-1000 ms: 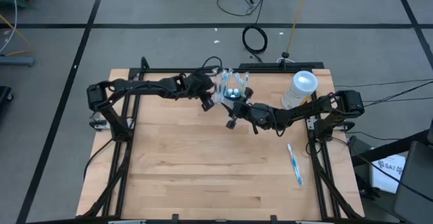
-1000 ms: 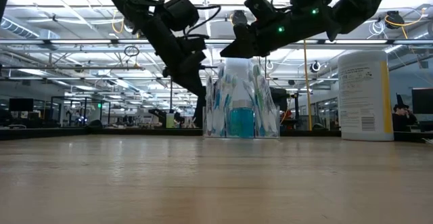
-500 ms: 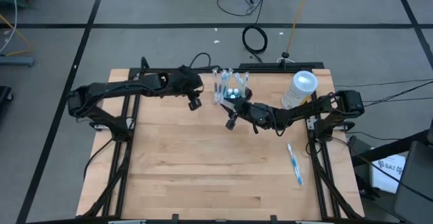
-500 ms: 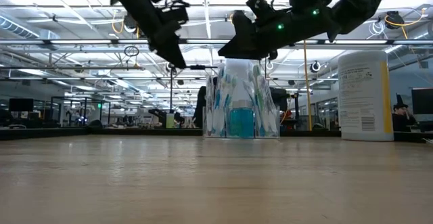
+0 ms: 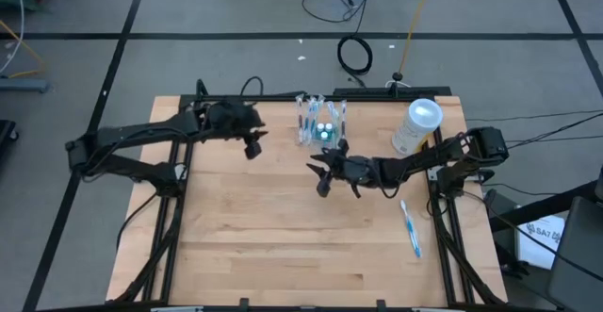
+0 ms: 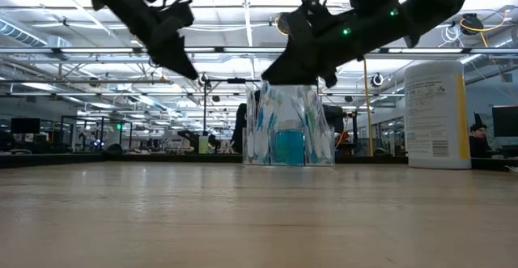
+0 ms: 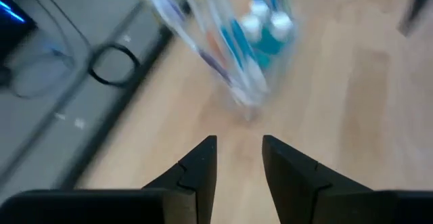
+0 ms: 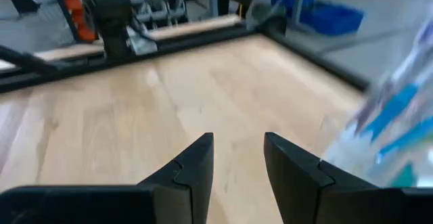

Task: Pick & Place toothbrushing station
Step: Put the blue toothbrush into the right section of the transparent organizer

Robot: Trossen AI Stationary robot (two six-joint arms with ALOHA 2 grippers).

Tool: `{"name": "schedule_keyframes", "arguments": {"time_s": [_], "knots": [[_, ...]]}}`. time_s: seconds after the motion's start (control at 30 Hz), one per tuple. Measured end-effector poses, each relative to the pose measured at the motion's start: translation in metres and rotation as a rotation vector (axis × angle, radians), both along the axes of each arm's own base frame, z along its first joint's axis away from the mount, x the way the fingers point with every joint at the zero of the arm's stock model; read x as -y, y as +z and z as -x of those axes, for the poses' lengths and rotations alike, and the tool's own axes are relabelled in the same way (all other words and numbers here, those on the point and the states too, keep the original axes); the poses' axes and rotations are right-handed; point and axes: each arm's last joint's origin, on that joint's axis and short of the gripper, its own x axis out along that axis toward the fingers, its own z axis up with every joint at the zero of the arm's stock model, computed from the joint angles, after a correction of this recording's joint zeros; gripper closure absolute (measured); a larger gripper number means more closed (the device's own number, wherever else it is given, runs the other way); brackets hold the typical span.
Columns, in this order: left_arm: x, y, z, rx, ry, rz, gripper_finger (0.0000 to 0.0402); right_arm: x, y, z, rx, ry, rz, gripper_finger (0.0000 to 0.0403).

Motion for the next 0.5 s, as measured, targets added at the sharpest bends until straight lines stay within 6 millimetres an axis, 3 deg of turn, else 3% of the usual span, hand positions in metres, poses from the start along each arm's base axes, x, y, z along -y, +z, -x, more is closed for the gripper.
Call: {"name": "schedule_keyframes", "arguments": {"time_s": [0.33, 0.5], "knots": [[0.018, -0.042, 0.017, 0.056, -0.087, 0.097, 0.0277, -0.01, -0.011, 0.004, -0.074, -0.012, -0.12, 0.0277], [0.022, -0.05, 0.017, 0.044, -0.12, 0.079, 0.0277, -0.011, -0.014, 0.006, -0.092, -0.022, -0.148, 0.0277]]}}
